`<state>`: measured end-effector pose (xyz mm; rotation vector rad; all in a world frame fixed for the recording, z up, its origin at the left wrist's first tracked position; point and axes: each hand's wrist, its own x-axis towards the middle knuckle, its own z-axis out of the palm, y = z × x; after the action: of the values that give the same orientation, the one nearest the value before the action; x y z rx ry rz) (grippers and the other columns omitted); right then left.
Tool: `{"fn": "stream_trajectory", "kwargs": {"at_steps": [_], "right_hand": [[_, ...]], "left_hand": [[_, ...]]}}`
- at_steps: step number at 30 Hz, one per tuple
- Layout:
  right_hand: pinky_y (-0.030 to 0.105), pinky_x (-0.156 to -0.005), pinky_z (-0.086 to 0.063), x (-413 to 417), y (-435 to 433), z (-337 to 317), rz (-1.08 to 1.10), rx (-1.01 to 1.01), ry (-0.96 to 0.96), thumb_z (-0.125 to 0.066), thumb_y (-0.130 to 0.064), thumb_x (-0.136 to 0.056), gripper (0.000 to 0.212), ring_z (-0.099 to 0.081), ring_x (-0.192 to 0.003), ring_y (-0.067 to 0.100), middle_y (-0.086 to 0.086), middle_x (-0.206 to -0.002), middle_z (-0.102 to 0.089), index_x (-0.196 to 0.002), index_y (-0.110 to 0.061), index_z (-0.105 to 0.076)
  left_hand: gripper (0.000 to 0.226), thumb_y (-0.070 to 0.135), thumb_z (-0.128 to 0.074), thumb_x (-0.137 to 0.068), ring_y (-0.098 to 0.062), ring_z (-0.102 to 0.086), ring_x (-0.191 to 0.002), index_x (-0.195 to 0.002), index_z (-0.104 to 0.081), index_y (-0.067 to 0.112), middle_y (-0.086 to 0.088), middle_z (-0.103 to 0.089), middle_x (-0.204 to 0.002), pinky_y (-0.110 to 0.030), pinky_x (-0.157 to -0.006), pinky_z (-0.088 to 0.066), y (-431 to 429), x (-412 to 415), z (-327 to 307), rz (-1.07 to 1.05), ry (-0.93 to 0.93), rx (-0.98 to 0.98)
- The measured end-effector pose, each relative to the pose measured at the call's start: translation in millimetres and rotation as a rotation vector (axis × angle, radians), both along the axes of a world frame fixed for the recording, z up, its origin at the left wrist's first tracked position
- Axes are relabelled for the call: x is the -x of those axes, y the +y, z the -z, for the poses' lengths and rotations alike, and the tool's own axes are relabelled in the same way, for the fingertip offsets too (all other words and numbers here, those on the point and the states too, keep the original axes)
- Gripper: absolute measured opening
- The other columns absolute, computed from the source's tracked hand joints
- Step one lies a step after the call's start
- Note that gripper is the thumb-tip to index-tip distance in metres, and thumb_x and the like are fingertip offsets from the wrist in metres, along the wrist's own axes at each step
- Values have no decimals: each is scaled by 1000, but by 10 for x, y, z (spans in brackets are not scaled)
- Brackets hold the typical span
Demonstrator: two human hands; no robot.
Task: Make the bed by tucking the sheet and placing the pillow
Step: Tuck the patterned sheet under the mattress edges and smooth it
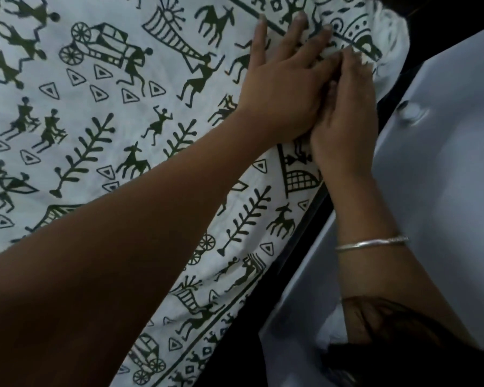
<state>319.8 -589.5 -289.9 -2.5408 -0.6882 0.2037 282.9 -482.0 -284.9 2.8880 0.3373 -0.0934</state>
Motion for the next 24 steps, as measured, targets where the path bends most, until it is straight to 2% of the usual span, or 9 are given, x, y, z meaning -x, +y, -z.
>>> {"fn": "stream_trajectory", "kwargs": {"at_steps": [2,4,6,8,12,14,17,22,24], "right_hand": [[49,-116,-17,-149,-22,31,18,114,-4,-25,-32,-101,54,-15,-145,23,9,-158,-16,-150,-11,-18],[51,-114,-19,-240,-87,71,43,186,54,-21,-40,-102,57,-13,-145,24,5,-160,-6,-152,-18,-8],[52,-110,-28,-303,-169,106,80,186,141,-19,-45,-101,59,-23,-142,27,3,-159,-11,-152,-23,1],[52,-108,-30,-360,-204,115,134,204,158,-24,-44,-100,62,-27,-139,32,8,-157,-20,-152,-19,-2],[42,-114,-25,-293,-52,-20,90,132,-189,-45,-34,-98,64,-24,-142,31,15,-154,-26,-148,-3,-19],[40,-118,-17,-249,95,-58,30,150,-284,-41,-32,-99,58,-23,-142,30,12,-153,-29,-147,-4,-25],[48,-115,-3,-191,340,-75,-31,239,-287,-29,-32,-96,55,-19,-144,29,8,-153,-31,-146,-8,-32],[53,-115,-2,162,940,-132,-344,221,-292,-24,-27,-99,47,-18,-144,32,11,-152,-32,-138,-10,-45],[54,-114,1,324,1214,-153,-492,257,-249,-21,-28,-98,50,-13,-145,32,11,-154,-28,-141,-10,-40]], "left_hand": [[54,45,-17,-96,-31,-4,-145,-148,-21,32,0,-16,-158,-61,-112,4,-4,-104,-11,19,3,-3],[53,44,-18,-96,-30,-1,-146,-148,-21,33,0,-12,-158,-61,-111,5,-9,-207,-12,83,25,-4],[54,46,-18,-95,-30,1,-146,-148,-20,35,0,-10,-159,-63,-111,5,-1,-325,-17,154,56,-32],[58,50,-18,-92,-29,2,-146,-148,-19,35,-1,-10,-159,-64,-110,4,6,-462,-32,205,81,-60],[65,47,-30,-89,-25,-7,-146,-149,-19,25,-1,-19,-157,-58,-113,3,68,-598,-114,240,55,18],[64,44,-31,-88,-19,-14,-145,-147,-25,21,0,-26,-154,-50,-116,-1,190,-508,-149,165,-11,37],[60,41,-23,-89,-17,-19,-143,-145,-31,21,-1,-28,-153,-44,-117,-4,429,-223,-136,-42,-53,-18],[59,40,-24,-94,-21,-13,-145,-149,-21,19,-6,-20,-156,-46,-117,-1,1013,484,-72,-410,-53,-94],[60,40,-27,-94,-24,-11,-145,-150,-19,18,-8,-16,-157,-48,-117,-1,1282,795,-52,-546,-35,-102]]}}
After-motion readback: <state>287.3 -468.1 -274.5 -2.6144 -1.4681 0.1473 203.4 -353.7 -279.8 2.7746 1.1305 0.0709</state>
